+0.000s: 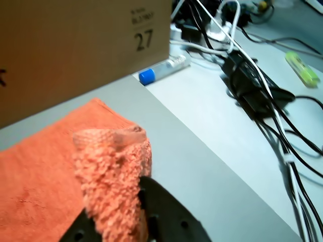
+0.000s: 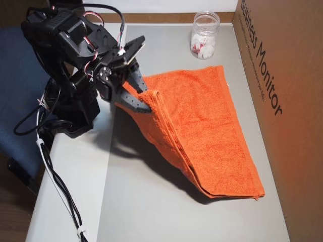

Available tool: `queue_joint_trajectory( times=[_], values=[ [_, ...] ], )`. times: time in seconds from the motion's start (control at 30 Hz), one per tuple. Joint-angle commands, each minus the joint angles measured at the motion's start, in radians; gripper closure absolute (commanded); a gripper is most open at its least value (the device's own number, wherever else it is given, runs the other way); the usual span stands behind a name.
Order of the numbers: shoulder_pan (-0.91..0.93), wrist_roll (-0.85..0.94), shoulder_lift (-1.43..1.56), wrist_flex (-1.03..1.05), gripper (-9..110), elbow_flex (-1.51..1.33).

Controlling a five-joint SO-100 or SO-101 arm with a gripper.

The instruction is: Fold the blanket.

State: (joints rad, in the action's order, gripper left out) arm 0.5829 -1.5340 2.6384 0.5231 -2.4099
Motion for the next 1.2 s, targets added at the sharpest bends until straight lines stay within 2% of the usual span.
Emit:
queue_joint_trajectory(
  times=[0.0, 0.43, 1.17],
  values=[
    [-0.025, -0.006, -0.048, -0.080, 102, 0.071],
    [-0.160, 0.003, -0.339, -0.126, 102, 0.310],
    [-0.449, 0.015, -0.669, -0.124, 102, 0.635]
  ],
)
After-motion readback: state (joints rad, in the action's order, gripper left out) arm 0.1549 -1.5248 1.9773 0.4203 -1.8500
